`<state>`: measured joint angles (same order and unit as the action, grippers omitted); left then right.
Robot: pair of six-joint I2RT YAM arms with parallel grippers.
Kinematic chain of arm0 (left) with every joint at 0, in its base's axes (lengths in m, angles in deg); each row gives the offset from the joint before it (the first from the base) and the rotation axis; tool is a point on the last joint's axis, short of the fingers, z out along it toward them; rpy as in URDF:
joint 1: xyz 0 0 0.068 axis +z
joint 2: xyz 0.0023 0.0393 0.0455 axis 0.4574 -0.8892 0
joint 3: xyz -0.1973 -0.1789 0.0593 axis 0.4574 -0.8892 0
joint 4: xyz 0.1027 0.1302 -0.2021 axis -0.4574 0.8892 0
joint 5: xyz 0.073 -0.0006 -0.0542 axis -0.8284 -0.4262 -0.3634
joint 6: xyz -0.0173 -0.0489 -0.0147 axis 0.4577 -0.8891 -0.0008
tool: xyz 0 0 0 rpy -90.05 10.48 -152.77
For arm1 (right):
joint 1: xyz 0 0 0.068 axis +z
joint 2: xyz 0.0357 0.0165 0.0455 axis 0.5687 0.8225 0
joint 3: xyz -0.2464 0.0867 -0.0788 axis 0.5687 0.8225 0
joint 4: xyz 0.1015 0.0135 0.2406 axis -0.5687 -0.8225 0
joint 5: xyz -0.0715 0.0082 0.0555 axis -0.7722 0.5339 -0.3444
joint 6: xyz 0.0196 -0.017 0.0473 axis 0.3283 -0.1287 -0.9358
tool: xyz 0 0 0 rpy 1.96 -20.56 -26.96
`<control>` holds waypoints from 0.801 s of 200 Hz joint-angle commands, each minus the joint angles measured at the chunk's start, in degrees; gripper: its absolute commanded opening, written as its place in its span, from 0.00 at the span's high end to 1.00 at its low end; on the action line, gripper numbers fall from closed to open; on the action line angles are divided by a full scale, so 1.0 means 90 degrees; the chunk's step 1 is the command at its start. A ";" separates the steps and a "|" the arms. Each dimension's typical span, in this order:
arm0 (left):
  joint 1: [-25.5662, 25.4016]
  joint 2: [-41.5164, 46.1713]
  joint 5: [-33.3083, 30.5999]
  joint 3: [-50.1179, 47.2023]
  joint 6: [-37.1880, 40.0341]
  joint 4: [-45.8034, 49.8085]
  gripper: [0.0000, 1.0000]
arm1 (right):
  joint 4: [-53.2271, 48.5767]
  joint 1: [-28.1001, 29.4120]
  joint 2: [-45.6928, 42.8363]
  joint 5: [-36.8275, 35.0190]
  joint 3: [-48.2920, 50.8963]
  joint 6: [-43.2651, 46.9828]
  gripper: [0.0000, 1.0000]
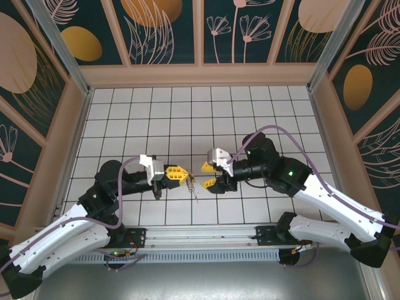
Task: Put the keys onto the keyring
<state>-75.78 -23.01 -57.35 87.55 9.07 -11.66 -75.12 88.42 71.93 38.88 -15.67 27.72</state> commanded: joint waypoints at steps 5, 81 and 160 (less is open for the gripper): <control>-0.0025 0.0077 0.0120 0.0026 -0.0049 -0.0365 1.00 | 0.0714 -0.0015 0.0060 0.0293 0.0119 -0.0166 0.52; -0.0021 0.0071 0.0116 0.0026 -0.0042 -0.0424 1.00 | 0.1359 0.0209 0.0362 0.0552 0.0289 -0.0359 0.63; -0.0025 0.0092 0.0119 -0.0013 -0.0078 -0.0463 1.00 | 0.1499 0.0218 0.0480 0.0455 0.0314 -0.0378 0.94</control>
<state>-75.78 -23.01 -57.37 87.52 9.07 -12.16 -63.51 89.90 75.89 42.66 -13.20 24.61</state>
